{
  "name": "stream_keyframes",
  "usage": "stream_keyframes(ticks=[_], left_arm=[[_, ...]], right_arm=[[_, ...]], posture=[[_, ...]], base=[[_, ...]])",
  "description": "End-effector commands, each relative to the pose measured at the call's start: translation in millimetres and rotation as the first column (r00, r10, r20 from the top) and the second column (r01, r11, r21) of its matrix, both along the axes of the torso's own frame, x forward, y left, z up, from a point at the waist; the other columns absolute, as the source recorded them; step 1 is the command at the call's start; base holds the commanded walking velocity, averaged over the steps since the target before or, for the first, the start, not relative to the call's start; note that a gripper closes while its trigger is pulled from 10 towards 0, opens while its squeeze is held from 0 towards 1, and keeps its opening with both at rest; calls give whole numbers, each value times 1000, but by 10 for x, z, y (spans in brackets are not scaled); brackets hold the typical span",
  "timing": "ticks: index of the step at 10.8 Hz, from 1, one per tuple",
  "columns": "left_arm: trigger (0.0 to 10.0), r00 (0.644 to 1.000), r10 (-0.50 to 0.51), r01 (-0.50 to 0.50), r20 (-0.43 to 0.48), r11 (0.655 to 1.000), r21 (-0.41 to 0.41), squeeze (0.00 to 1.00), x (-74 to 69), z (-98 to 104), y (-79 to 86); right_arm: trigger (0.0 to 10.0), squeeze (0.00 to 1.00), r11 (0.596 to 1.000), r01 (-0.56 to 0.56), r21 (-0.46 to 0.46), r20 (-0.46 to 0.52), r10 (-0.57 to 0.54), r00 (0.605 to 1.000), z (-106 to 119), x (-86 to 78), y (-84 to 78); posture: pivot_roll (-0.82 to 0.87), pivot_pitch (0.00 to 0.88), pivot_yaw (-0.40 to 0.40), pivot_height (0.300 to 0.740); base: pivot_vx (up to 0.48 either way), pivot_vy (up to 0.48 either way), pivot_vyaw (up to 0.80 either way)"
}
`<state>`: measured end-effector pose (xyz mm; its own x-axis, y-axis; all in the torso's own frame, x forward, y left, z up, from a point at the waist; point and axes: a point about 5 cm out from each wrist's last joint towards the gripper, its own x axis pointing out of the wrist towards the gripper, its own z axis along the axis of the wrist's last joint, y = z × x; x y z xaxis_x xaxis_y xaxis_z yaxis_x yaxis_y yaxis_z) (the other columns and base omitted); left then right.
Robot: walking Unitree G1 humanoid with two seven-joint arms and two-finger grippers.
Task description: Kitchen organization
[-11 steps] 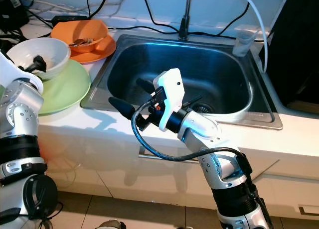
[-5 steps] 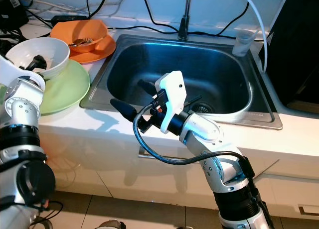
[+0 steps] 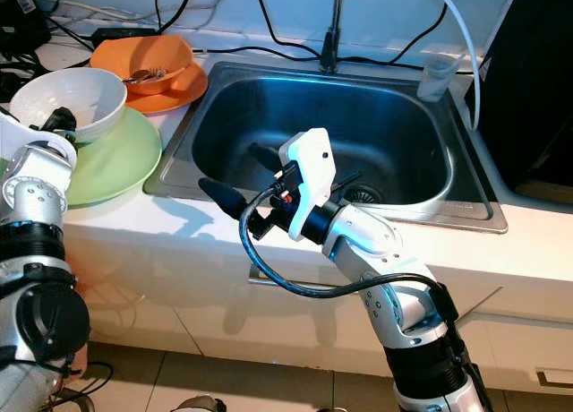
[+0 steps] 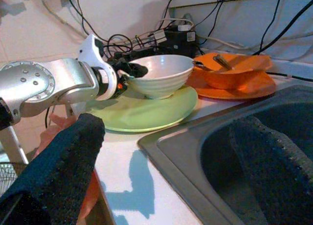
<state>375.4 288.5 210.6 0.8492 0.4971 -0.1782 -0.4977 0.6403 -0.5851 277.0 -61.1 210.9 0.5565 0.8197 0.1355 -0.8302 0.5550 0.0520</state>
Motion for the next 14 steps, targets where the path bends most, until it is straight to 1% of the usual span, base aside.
stream_keyframes(ticks=[1,5,14], left_arm=[[0,1000,-2,2,10,1000,1,0,18,41,3],[0,1000,-5,5,-5,1000,1,0,27,13,-2],[0,1000,6,-6,-5,1000,19,0,28,14,23]], right_arm=[[10000,0,1000,8,-15,10,-8,1000,10,-23,-6],[10000,0,1000,11,-13,5,-11,1000,3,-25,-5],[10000,0,1000,16,-14,2,-16,1000,-13,-16,2]], posture=[[45,57,-3,740],[44,61,-1,740],[47,61,-1,740]], base=[[0,0,0],[0,0,0],[0,0,0]])
